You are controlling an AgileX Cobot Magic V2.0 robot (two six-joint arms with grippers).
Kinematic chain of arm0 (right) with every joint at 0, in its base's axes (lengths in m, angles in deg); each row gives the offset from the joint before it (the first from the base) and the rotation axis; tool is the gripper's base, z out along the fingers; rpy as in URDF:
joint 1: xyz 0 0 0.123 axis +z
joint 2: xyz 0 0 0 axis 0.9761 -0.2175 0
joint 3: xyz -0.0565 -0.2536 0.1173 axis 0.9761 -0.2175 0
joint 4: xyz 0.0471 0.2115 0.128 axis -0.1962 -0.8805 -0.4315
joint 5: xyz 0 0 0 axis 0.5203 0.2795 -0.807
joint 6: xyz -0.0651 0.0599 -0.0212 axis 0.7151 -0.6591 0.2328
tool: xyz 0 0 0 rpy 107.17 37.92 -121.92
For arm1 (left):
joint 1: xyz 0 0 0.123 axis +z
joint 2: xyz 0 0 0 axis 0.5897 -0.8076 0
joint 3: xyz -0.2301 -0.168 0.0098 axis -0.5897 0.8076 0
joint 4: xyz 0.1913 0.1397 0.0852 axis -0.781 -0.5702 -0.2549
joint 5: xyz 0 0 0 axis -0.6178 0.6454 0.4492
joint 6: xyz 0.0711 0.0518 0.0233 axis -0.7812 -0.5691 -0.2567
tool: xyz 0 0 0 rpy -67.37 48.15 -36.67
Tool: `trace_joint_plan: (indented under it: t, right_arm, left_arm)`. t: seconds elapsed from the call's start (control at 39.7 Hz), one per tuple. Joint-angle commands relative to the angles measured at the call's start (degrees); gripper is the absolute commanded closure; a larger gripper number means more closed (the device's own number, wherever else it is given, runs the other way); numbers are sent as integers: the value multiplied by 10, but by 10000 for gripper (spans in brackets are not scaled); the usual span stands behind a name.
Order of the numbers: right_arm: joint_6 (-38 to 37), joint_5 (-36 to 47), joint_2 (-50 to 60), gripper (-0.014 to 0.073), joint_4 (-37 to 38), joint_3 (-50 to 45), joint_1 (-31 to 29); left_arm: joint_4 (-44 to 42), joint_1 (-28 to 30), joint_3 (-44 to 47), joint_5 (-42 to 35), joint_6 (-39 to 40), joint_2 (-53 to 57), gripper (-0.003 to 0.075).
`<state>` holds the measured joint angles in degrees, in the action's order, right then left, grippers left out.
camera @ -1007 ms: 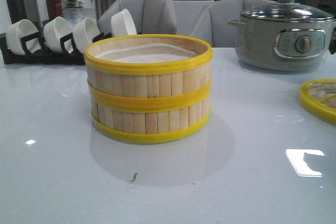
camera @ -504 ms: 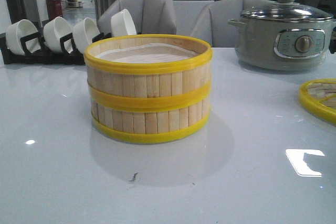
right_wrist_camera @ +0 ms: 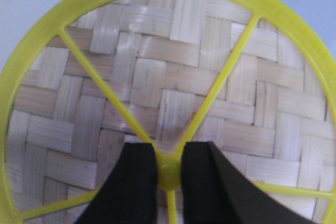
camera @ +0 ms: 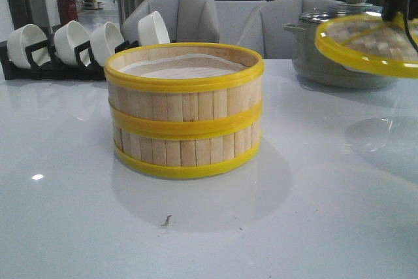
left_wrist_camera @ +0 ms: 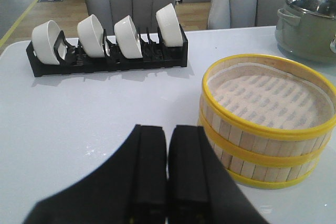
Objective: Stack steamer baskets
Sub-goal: 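Carry the lid over the stacked baskets and lower it on top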
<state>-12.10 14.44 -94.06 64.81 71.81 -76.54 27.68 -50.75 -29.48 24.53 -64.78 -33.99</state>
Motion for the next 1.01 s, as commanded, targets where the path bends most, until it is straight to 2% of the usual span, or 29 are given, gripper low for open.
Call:
trace_joint_plan:
  t: [0.0, 0.18, 0.48, 0.65, 0.98]
  right_arm:
    - [0, -9, 41, 537, -4, 80, 38]
    - [8, -27, 40, 537, -14, 152, 119]
    - [20, -27, 18, 537, -17, 159, 261]
    - [36, -26, -16, 537, -17, 159, 293]
    - [36, -18, -44, 537, -17, 159, 306]
  left_arm:
    - [0, 1, -16, -51, 5, -1, 634]
    - [0, 1, -16, -51, 5, -1, 634]
    - [0, 1, -16, -51, 5, -1, 634]
    - [0, 1, -16, -51, 5, -1, 634]
    - [0, 1, -16, -51, 5, -1, 634]
